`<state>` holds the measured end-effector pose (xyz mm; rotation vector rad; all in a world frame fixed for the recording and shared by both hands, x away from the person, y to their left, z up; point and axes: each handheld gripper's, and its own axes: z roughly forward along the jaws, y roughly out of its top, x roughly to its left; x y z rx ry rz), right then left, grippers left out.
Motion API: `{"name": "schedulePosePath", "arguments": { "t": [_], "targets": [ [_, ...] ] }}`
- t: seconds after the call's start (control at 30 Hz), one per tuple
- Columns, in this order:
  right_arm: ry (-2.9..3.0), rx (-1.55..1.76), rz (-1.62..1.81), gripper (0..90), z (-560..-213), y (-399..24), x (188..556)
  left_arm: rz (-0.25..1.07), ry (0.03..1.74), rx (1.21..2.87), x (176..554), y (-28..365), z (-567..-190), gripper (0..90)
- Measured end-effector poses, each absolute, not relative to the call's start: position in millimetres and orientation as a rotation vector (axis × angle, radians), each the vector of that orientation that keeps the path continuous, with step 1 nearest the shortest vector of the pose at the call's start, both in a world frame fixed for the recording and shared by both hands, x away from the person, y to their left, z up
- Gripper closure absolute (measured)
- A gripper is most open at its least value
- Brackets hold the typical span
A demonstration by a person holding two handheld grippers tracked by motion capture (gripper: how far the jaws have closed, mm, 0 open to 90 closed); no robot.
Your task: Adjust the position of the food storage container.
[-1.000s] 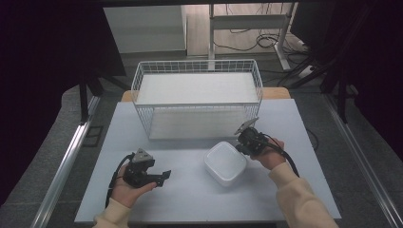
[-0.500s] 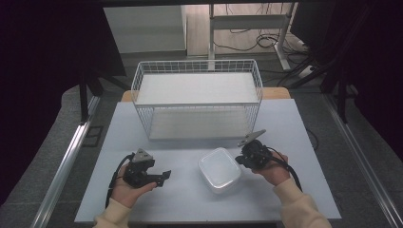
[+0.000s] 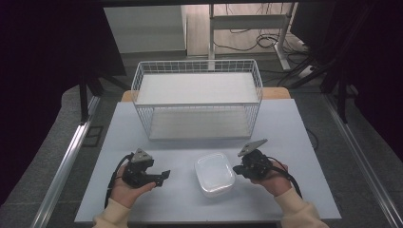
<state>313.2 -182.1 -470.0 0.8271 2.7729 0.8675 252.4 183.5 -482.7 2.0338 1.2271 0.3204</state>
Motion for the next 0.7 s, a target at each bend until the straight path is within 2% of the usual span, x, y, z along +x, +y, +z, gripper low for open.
{"name": "schedulePosePath", "arguments": {
  "t": [0.7],
  "targets": [
    [2.844,0.738,0.897,89.1,-476.5,-160.1,297.2,0.329,1.230,2.024,251.6,186.6,-480.9,23.6]
  ]
}}
